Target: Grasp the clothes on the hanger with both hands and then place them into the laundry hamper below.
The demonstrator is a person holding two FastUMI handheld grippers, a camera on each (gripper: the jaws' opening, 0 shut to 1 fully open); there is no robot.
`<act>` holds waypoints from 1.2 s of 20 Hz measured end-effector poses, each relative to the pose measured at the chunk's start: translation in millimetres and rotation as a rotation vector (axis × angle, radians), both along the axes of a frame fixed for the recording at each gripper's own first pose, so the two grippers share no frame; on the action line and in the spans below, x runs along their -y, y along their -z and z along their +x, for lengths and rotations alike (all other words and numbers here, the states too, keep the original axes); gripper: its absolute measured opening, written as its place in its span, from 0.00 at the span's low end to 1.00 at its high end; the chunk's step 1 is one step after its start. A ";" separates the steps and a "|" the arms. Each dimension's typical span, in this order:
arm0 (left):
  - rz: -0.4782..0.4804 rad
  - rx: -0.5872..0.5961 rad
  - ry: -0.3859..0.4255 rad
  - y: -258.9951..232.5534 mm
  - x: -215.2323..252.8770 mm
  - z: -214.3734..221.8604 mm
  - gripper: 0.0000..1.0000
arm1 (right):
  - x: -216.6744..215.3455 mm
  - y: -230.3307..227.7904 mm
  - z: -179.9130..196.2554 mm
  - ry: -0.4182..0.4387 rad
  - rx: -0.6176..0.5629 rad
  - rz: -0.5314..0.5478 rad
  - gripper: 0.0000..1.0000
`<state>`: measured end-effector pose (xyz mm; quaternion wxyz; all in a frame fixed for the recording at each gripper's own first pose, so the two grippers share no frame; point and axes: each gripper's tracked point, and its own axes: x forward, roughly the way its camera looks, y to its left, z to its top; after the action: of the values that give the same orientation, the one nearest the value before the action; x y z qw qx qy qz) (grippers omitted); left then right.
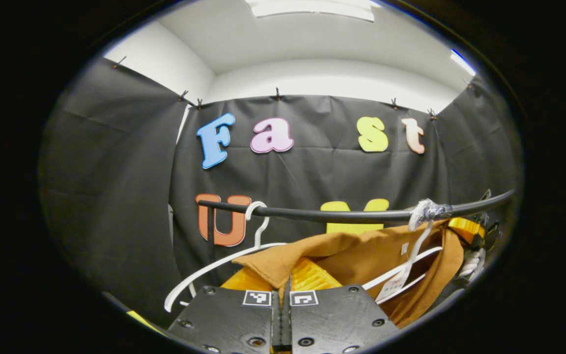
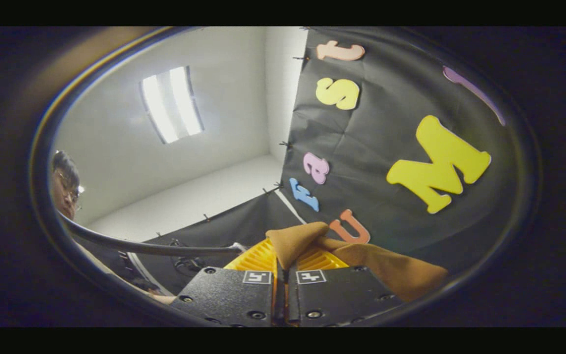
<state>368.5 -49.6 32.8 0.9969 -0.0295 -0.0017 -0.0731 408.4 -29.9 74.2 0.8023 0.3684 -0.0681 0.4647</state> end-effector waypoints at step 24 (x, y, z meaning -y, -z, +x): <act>-0.017 -0.161 0.048 52.8 4.2 -4.0 0.00 | 28.3 50.0 105.2 0.320 -0.153 -0.350 0.05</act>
<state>364.5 -53.8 -20.0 0.9914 -0.0437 0.0788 -0.0945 513.6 -58.1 24.2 0.9201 0.2424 0.0172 0.3072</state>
